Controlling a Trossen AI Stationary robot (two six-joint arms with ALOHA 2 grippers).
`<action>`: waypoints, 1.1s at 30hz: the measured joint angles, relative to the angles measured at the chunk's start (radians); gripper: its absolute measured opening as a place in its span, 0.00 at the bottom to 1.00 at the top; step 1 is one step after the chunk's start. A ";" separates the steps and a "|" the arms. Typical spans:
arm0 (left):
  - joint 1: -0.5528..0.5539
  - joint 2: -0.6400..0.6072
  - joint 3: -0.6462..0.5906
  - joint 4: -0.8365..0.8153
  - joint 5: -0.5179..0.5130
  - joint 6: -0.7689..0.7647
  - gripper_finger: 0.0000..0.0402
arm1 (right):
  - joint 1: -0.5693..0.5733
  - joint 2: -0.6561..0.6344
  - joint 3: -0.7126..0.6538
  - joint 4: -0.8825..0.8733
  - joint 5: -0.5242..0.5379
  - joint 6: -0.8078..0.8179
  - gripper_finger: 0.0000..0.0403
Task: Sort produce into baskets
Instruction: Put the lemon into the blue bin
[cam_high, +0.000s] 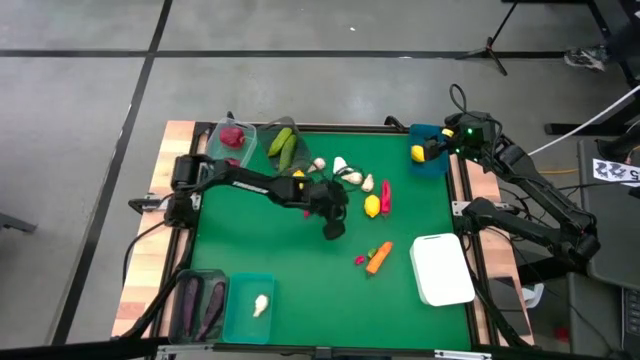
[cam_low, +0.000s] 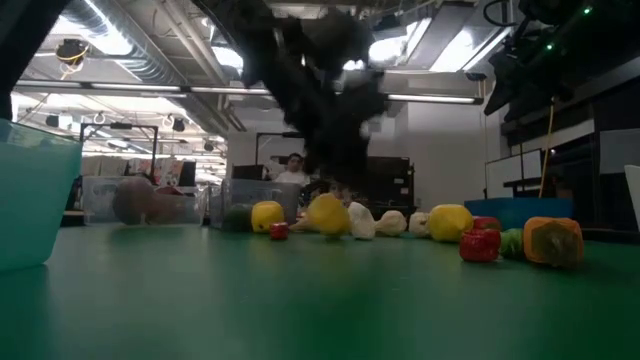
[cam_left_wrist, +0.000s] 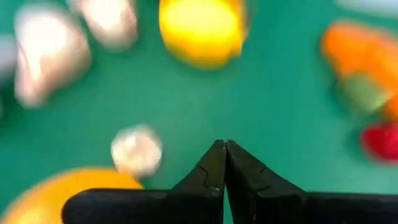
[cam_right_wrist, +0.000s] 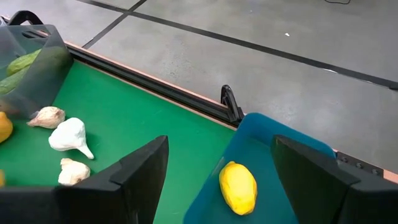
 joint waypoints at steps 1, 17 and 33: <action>-0.011 -0.018 0.003 0.002 -0.059 -0.008 0.00 | 0.000 0.000 0.000 0.000 0.001 0.000 0.70; -0.007 -0.071 0.001 -0.608 -0.659 -0.511 0.00 | 0.000 0.000 0.000 -0.002 0.001 0.000 0.70; 0.035 -0.018 -0.014 -0.617 -0.671 -0.622 0.00 | 0.000 0.004 0.000 -0.014 -0.004 0.000 0.70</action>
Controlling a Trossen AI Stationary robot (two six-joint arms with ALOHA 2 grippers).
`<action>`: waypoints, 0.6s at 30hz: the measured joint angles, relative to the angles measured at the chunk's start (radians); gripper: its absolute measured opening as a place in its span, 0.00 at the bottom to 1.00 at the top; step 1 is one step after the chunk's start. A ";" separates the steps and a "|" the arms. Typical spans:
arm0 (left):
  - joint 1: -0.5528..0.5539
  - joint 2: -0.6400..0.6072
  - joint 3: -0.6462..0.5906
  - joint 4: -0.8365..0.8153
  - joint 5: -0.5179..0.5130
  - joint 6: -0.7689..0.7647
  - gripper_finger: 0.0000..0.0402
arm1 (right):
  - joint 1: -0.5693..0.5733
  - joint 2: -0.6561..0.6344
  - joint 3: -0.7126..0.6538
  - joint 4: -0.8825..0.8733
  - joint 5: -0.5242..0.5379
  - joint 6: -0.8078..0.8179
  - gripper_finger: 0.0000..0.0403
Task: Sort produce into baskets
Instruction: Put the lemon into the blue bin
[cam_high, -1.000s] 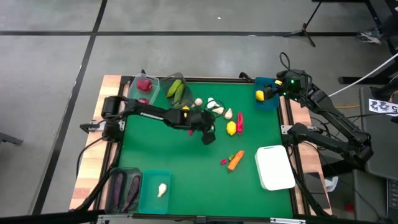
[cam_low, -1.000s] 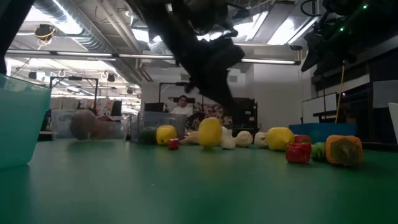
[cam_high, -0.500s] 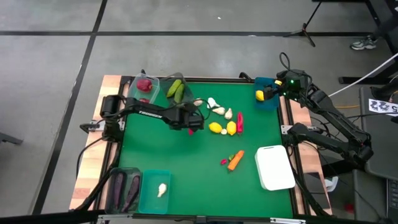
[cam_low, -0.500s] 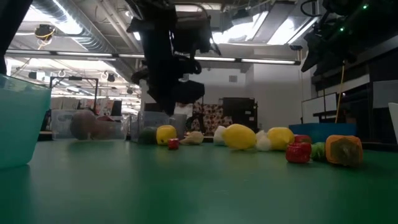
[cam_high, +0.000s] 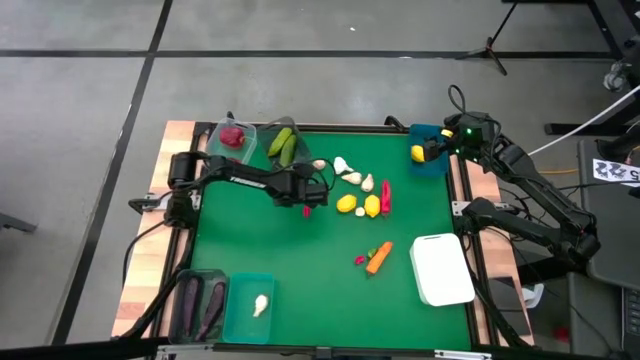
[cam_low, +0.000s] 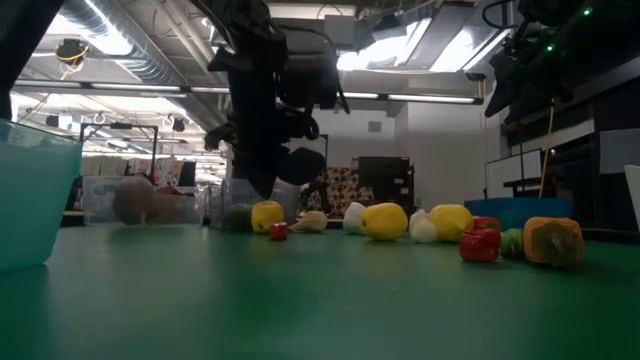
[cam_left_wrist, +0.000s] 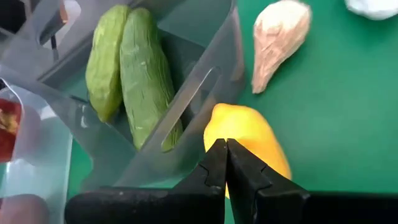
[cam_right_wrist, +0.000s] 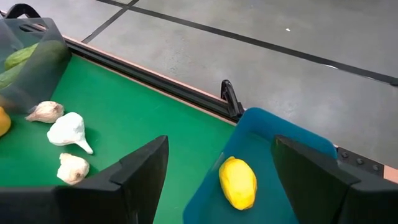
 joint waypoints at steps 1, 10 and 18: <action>0.000 0.007 0.000 -0.001 0.000 -0.002 0.00 | 0.000 0.000 0.000 0.000 0.000 0.000 0.70; 0.004 0.011 0.001 0.055 0.063 0.015 0.00 | 0.000 0.000 0.000 -0.003 -0.001 0.000 0.70; -0.101 -0.028 0.001 0.457 0.437 0.275 0.00 | 0.000 0.000 0.000 -0.001 0.000 0.000 0.70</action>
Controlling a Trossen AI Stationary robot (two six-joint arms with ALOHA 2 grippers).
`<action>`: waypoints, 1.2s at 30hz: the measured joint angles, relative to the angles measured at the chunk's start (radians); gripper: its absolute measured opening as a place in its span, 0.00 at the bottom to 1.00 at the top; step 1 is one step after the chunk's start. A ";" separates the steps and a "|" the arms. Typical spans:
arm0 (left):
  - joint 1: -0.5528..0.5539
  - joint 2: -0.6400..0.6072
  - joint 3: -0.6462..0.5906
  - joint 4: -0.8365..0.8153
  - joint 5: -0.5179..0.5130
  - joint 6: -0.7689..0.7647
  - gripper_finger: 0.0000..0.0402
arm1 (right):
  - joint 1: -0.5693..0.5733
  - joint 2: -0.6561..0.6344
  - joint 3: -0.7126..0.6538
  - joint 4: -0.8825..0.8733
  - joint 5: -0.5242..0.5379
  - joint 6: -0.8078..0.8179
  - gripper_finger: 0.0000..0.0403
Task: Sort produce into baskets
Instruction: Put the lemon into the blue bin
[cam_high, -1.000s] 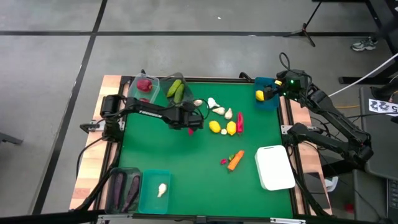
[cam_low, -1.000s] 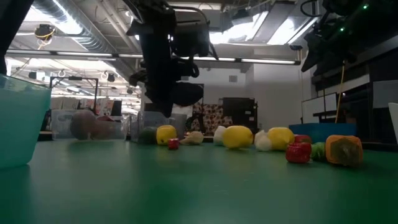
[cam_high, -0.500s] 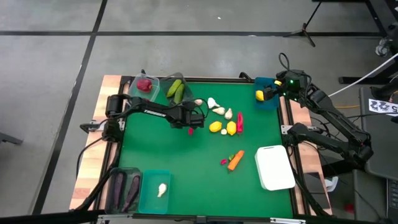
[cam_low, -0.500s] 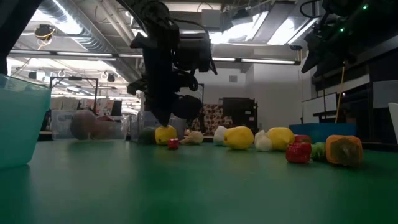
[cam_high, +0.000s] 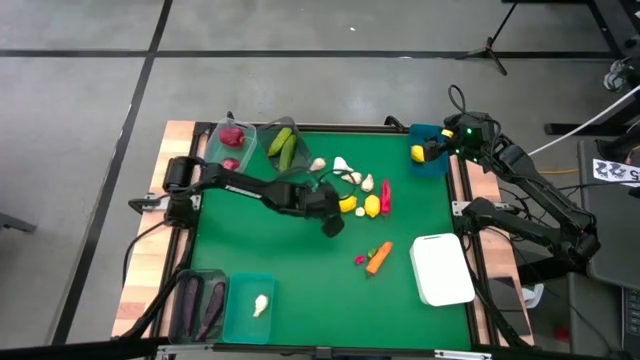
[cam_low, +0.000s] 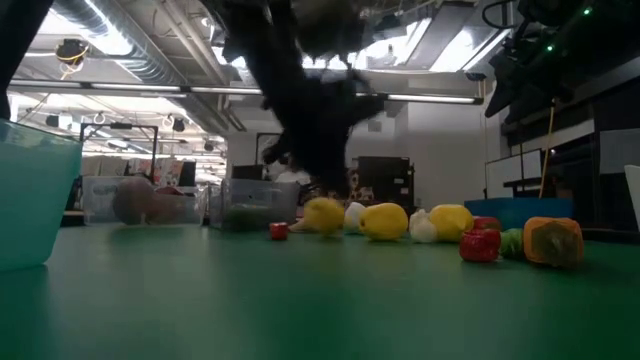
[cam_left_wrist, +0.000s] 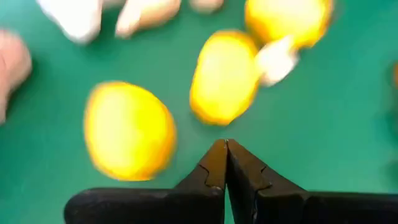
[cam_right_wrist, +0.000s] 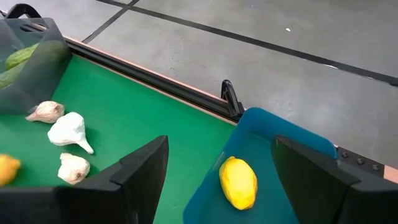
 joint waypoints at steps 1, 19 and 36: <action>-0.007 -0.010 0.001 0.009 -0.015 0.000 0.00 | 0.000 0.000 0.000 -0.002 -0.001 0.000 0.70; -0.033 -0.041 0.001 0.012 -0.139 0.216 0.26 | 0.000 0.000 -0.026 -0.015 -0.001 -0.004 0.70; -0.003 0.019 0.001 -0.021 -0.142 0.266 0.68 | 0.000 0.000 -0.086 0.025 -0.002 -0.010 0.70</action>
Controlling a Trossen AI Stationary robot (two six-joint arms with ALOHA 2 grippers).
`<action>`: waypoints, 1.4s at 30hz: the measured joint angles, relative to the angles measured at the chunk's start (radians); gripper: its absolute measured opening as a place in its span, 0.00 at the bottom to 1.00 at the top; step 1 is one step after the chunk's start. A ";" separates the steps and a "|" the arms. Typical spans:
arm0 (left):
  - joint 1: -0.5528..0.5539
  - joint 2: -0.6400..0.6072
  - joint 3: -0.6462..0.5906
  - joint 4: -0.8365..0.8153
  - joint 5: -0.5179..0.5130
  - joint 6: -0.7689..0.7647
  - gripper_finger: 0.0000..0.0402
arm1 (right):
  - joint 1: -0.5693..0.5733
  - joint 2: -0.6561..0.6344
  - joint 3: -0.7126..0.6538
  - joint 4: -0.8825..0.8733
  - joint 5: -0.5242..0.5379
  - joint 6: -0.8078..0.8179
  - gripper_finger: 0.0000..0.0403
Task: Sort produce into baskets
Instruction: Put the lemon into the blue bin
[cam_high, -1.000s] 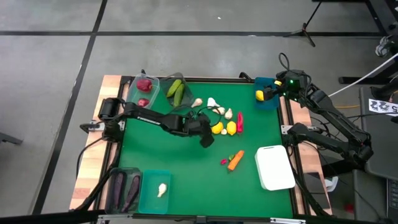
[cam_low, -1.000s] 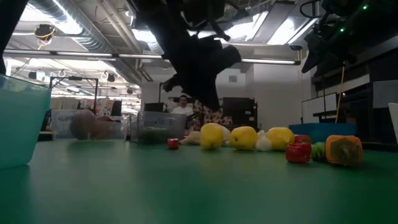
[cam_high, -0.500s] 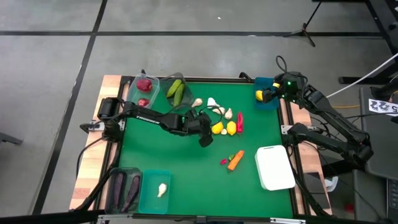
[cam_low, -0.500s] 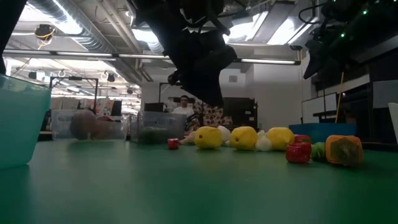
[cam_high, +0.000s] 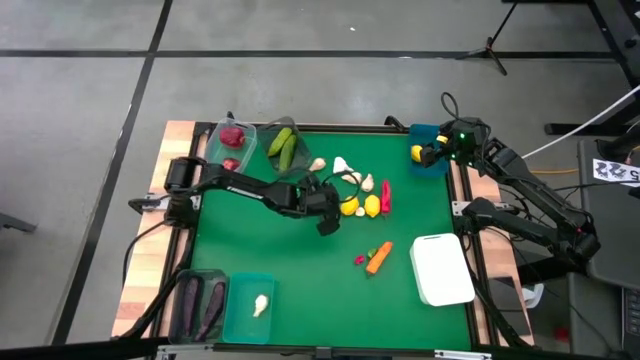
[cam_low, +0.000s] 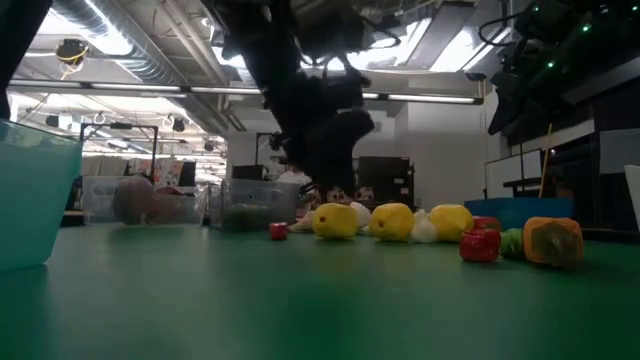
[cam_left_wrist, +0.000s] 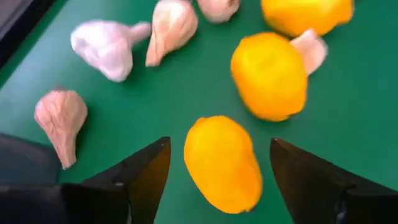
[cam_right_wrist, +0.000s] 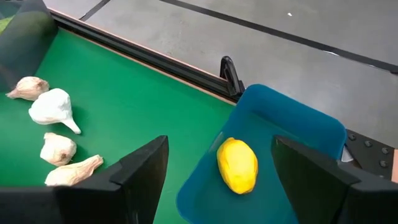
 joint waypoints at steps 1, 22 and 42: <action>0.001 0.010 0.000 0.000 0.000 -0.009 0.69 | 0.000 0.000 0.000 0.000 -0.001 0.000 0.70; 0.045 0.079 0.000 0.005 0.124 -0.109 0.39 | 0.000 0.000 0.000 -0.001 -0.030 0.010 0.70; -0.004 -0.140 0.001 0.534 0.120 0.248 0.40 | 0.000 -0.278 -0.036 0.450 -1.024 -0.048 0.70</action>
